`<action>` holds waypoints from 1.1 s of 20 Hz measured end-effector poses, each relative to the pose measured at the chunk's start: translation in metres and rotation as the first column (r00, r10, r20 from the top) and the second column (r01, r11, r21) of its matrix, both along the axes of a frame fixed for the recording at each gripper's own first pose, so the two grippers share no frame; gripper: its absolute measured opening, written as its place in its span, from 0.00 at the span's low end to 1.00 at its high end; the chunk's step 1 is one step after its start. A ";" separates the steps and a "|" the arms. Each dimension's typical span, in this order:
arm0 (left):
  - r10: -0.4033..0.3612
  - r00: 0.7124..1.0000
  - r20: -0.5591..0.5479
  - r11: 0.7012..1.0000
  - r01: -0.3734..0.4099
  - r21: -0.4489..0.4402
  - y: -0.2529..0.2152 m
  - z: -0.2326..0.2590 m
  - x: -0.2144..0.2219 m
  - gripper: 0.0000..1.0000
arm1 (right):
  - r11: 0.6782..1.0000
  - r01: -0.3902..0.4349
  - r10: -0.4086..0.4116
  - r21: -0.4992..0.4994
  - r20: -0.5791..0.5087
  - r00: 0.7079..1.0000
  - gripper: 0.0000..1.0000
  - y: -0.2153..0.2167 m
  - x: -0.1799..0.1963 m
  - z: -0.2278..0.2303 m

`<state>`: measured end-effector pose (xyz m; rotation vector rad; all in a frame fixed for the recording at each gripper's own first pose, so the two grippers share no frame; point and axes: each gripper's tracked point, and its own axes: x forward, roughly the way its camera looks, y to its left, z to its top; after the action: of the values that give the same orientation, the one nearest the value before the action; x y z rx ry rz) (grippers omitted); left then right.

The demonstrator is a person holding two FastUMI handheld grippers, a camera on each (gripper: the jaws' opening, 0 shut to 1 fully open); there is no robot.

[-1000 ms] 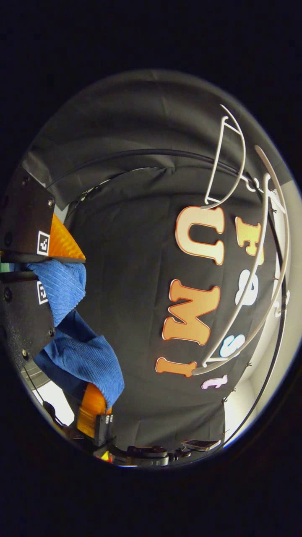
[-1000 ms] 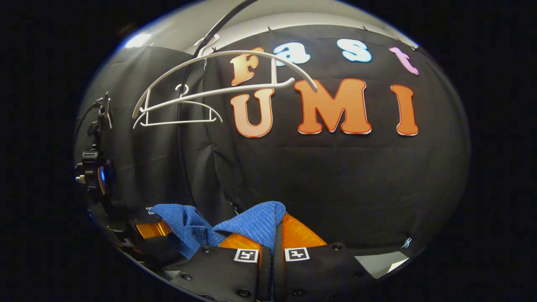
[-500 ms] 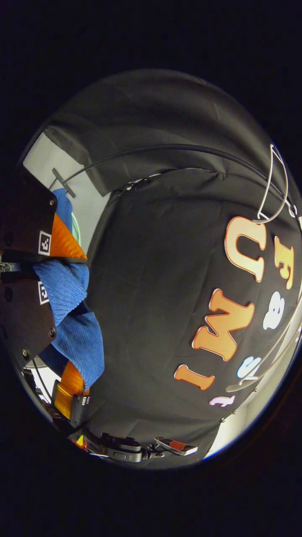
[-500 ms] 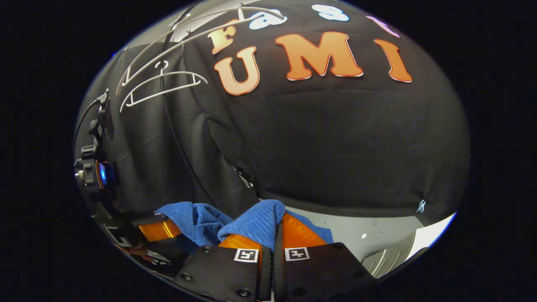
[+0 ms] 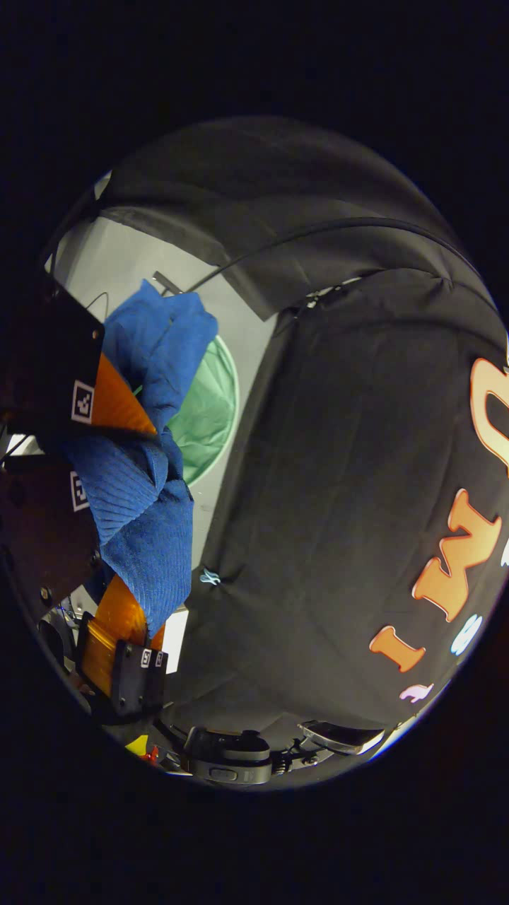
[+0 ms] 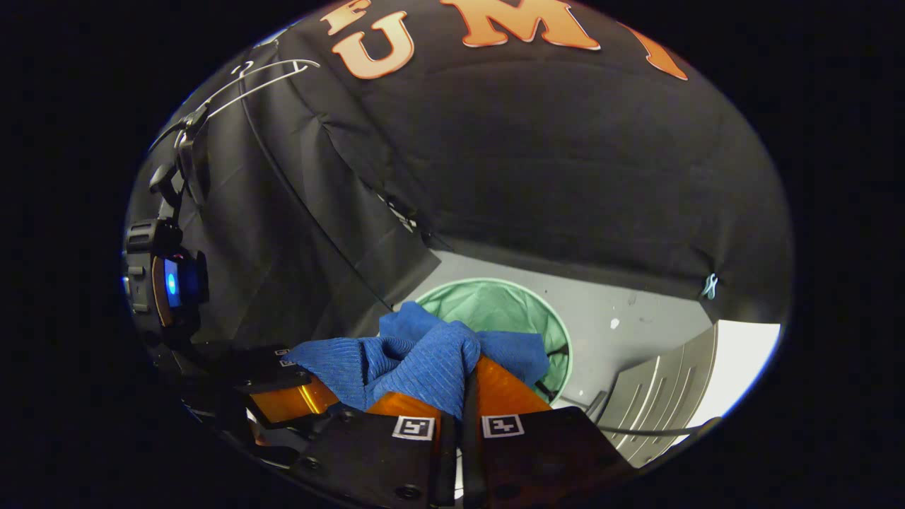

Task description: Grasp the clothes on the hanger with both hands and then place them into the laundry hamper below.

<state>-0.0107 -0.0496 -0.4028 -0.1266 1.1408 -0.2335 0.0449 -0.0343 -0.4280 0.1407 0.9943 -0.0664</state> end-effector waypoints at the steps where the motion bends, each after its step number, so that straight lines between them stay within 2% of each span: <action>1: 0.017 1.000 -0.012 1.000 -0.017 0.010 0.003 0.003 -0.001 0.23 | 1.000 0.010 -0.010 -0.001 -0.016 1.000 0.11 -0.001 -0.002 -0.006; 3: 0.043 0.999 -0.026 0.999 -0.043 0.007 0.005 0.003 -0.001 0.34 | 1.000 0.007 -0.007 0.004 -0.049 0.999 0.12 -0.002 -0.009 -0.012; 4: 0.052 0.998 -0.032 0.999 -0.052 -0.001 0.003 0.005 0.000 0.33 | 1.000 -0.001 0.001 -0.004 -0.068 0.998 0.15 -0.001 -0.015 -0.015; 5: 0.056 0.998 -0.035 0.998 -0.057 -0.005 0.002 0.007 0.001 0.36 | 1.000 -0.008 0.006 -0.020 -0.087 0.996 0.09 -0.002 -0.023 -0.020; 6: 0.058 0.998 -0.032 0.998 -0.058 -0.006 0.001 0.009 0.004 0.49 | 1.000 -0.017 0.015 -0.017 -0.112 0.994 0.16 -0.001 -0.032 -0.025; 7: 0.058 0.998 -0.026 0.998 -0.058 -0.001 -0.001 0.013 0.008 0.41 | 1.000 -0.016 0.015 -0.012 -0.130 0.991 0.16 0.001 -0.033 -0.033; 10: 0.043 0.999 0.005 0.997 -0.043 0.070 0.009 0.020 0.020 0.85 | 1.000 0.002 -0.002 0.001 -0.120 0.993 0.56 0.001 -0.027 -0.026; 11: 0.043 0.999 0.005 0.996 -0.044 0.084 0.009 0.018 0.022 0.95 | 1.000 0.015 -0.016 -0.005 -0.116 0.993 0.70 -0.001 -0.025 -0.028; 13: 0.056 0.998 -0.005 0.996 -0.056 0.064 0.011 0.022 0.018 0.95 | 0.999 0.031 -0.030 0.006 -0.112 0.993 0.98 -0.001 -0.028 -0.023; 22: 0.063 0.995 0.081 0.995 -0.069 0.076 0.011 0.047 0.020 0.95 | 0.999 0.036 -0.037 -0.032 -0.043 0.998 0.98 -0.008 -0.025 -0.007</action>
<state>0.0090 -0.0384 -0.3556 -0.0850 1.0646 -0.1335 0.0204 -0.0424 -0.4345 0.1295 1.0342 -0.1184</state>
